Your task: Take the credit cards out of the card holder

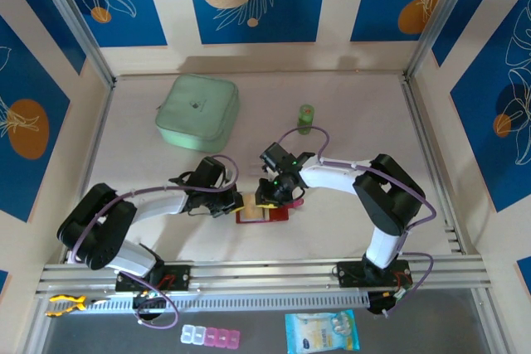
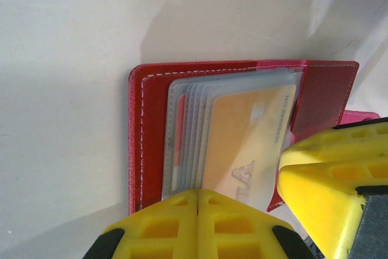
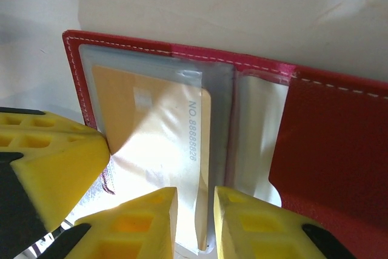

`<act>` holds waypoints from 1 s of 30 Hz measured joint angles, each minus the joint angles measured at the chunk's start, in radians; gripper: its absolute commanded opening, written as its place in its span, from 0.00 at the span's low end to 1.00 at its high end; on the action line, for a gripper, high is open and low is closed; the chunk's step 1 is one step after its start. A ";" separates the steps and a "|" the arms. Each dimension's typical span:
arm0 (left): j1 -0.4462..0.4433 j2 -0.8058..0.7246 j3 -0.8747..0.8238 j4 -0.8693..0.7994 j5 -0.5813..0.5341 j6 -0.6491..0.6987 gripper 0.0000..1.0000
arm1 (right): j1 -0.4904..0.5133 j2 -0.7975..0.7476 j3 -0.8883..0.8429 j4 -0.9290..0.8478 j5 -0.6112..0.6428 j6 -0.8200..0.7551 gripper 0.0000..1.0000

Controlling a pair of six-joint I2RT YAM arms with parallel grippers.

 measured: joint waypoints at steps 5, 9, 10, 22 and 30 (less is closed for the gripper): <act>0.000 0.000 0.000 0.000 0.000 0.000 0.00 | -0.001 0.000 0.000 0.014 -0.014 0.000 0.24; 0.000 0.000 0.000 0.000 0.000 0.000 0.00 | -0.001 0.000 -0.003 0.028 -0.022 0.000 0.23; 0.000 0.000 0.000 0.000 0.000 0.000 0.00 | -0.001 0.001 -0.004 0.029 -0.024 0.000 0.23; 0.000 0.000 0.000 -0.001 0.000 0.000 0.00 | 0.000 0.020 0.007 0.010 -0.019 0.000 0.24; 0.000 -0.001 0.000 -0.001 0.000 0.000 0.00 | 0.002 0.016 0.016 -0.032 0.026 -0.001 0.23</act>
